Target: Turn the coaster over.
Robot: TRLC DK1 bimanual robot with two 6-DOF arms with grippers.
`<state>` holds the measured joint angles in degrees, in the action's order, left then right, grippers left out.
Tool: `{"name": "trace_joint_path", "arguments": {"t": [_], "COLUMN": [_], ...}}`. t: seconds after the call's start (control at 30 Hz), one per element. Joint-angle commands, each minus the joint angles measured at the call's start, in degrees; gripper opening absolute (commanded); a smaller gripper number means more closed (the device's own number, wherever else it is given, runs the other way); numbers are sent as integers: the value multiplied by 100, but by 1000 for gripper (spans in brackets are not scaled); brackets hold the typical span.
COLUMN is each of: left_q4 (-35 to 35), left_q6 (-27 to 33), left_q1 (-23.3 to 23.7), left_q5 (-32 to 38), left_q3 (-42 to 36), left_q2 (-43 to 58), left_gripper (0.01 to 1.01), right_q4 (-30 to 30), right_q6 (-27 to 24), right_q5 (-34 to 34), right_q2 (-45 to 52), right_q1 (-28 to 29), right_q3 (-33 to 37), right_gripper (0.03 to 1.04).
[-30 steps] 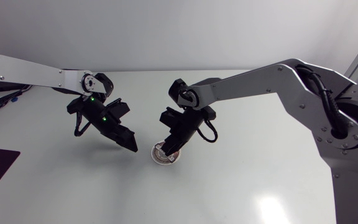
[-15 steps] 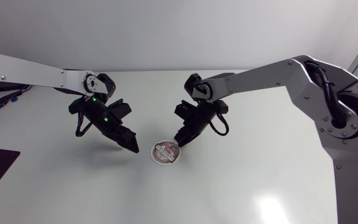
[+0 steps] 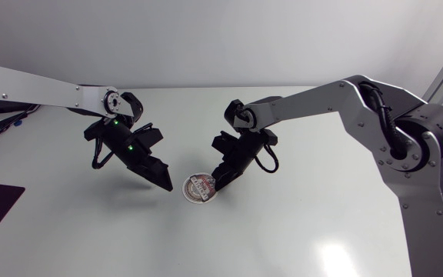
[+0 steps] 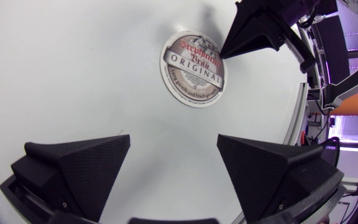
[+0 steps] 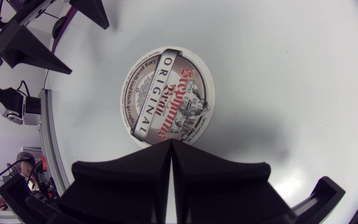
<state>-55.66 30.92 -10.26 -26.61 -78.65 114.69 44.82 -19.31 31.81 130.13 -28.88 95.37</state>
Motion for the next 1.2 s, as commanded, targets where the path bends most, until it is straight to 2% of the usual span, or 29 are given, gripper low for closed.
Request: {"name": "trace_joint_path", "arguments": {"t": [0.0,0.2,0.4,0.7,1.17], "left_q4": [-173,-604,-543,-543,73], "left_q6": [151,169,81,20,-376], "left_q1": [-90,-283,-389,-433,-696], "left_q5": [-116,-362,-362,-362,-55], "left_q3": [-291,-941,-1038,-1205,-1056], "left_q2": [264,818,879,1117,1371], "left_gripper": [984,984,984,984,984], "right_q4": [141,238,264,431,440], "right_q6": [33,33,15,-11,-73], "right_q5": [106,159,27,-61,361], "right_q2": [233,259,-93,74,417], "right_q1": [-56,-109,6,173,129], "right_q3": [183,298,315,526,482], "right_gripper": [44,46,46,46,46]}}
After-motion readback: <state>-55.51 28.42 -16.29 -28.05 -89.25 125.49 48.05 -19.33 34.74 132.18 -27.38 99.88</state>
